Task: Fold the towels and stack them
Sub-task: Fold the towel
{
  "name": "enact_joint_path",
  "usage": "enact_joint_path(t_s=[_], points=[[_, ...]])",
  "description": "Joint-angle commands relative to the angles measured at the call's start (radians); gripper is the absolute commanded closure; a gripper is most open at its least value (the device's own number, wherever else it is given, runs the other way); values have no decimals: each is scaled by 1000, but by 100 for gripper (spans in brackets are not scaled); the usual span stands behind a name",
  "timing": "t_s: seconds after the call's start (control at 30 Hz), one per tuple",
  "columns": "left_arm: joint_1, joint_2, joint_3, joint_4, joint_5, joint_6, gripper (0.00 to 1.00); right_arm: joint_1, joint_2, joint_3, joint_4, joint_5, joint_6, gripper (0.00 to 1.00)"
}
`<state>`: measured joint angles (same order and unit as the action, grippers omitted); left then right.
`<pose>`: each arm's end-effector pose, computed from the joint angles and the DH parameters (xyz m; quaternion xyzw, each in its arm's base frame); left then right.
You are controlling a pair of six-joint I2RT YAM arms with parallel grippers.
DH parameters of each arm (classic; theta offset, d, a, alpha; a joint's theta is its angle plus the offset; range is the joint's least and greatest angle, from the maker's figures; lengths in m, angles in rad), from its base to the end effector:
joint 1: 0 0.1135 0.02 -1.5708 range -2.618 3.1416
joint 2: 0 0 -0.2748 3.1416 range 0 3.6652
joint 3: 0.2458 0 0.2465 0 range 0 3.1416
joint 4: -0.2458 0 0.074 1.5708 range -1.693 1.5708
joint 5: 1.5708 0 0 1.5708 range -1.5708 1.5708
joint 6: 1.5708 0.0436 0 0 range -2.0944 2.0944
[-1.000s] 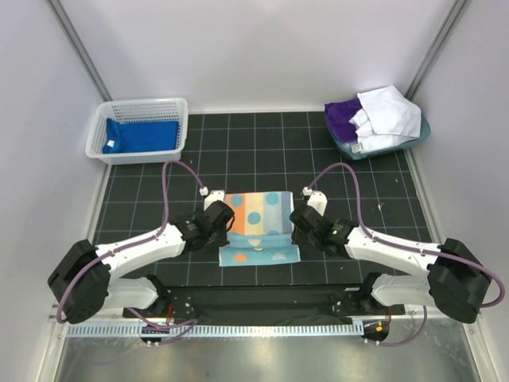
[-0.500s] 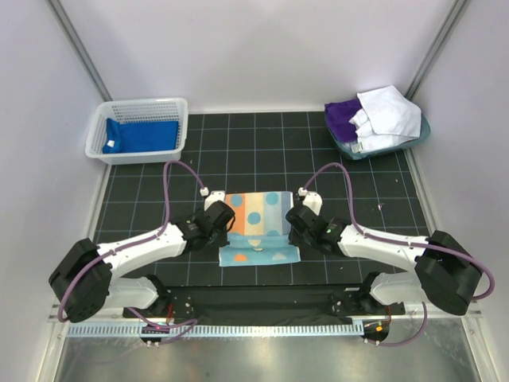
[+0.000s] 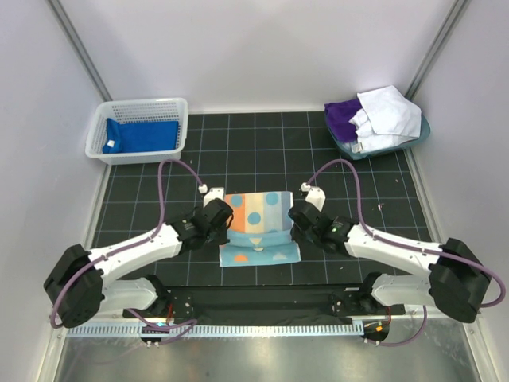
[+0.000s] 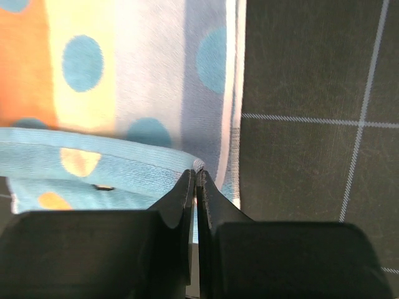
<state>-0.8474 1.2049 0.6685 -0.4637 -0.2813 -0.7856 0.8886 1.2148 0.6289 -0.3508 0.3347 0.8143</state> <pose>0.1550 -0.1572 0.2020 -0.0101 0.9509 -0.1110 0.2889 0.1529 0.1655 0.1961 0.0171 0.9382 0.1270 0.3216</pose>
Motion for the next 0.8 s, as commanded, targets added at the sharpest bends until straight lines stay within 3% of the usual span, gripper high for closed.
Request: enact_joint_path(t_s=[0.0, 0.53, 0.77], points=[[-5, -51, 58, -24, 7, -6, 86, 6, -75, 69, -40, 59, -15, 98], [-19, -21, 26, -24, 30, -29, 85, 7, -90, -6, -24, 43, 22, 98], [-21, 18, -14, 13, 42, -50, 77, 6, -49, -47, 19, 26, 28, 93]])
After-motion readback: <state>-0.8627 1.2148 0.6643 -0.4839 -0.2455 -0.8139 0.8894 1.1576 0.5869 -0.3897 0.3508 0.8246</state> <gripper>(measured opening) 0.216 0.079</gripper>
